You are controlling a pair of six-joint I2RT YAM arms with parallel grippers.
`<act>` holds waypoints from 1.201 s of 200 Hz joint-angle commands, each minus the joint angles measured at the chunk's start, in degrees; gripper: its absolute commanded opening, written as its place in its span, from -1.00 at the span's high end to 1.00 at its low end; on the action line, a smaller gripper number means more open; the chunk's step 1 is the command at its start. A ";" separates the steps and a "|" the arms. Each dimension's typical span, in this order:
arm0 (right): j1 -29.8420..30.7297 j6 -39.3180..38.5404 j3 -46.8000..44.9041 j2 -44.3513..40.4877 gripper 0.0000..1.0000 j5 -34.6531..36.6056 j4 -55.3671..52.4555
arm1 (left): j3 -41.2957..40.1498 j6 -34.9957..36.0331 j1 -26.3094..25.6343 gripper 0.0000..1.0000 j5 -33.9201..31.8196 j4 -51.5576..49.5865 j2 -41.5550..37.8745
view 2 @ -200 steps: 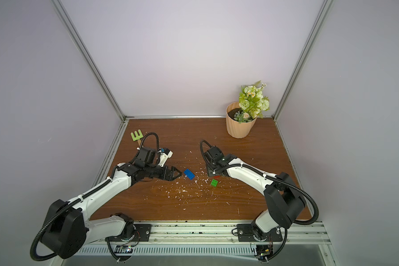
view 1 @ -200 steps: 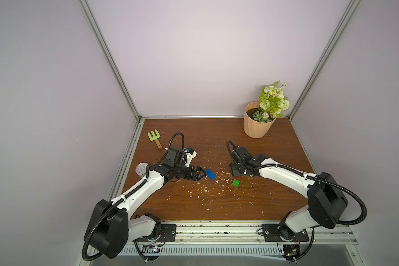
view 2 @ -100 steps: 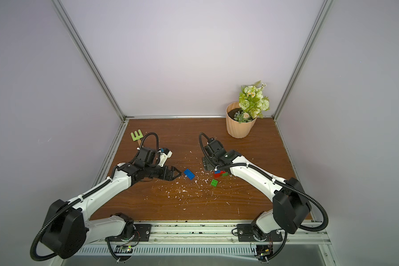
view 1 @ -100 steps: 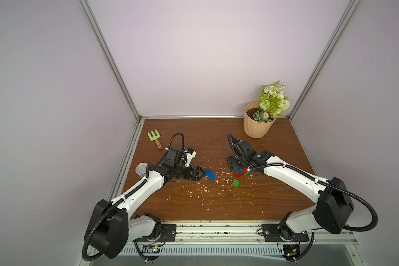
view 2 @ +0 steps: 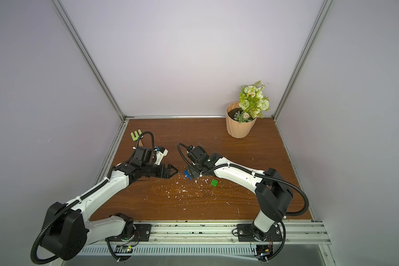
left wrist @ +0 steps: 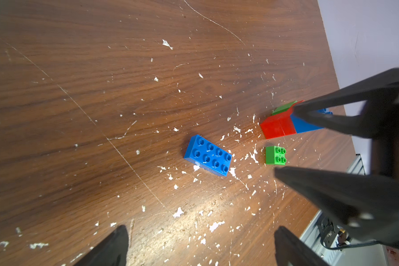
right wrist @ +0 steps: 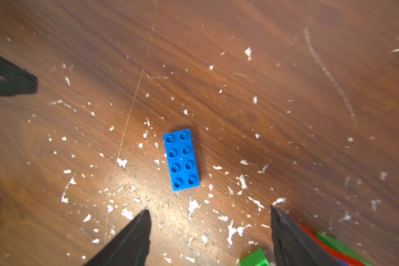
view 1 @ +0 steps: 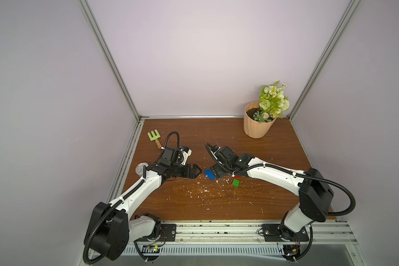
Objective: Assemble a giraffe with lego
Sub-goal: Adjust the lego brick at the center of the board.
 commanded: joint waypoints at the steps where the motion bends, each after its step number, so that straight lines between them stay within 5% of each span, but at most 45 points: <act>1: 0.50 -1.70 -0.54 0.81 -0.68 -2.63 3.40 | 0.47 -0.16 0.53 -0.99 1.11 -0.44 -0.94; 106: 1.34 -2.48 -1.88 8.74 -0.69 -4.51 6.83 | 0.46 0.06 0.68 -0.99 1.15 -0.70 -0.15; 164: 1.19 -2.16 -0.66 12.33 -0.68 1.33 5.19 | 0.59 0.11 0.70 -0.99 1.05 -0.79 0.01; 240: -4.94 -1.52 1.37 12.69 -0.67 1.89 4.77 | 0.57 0.13 0.70 -0.99 1.21 -0.71 0.06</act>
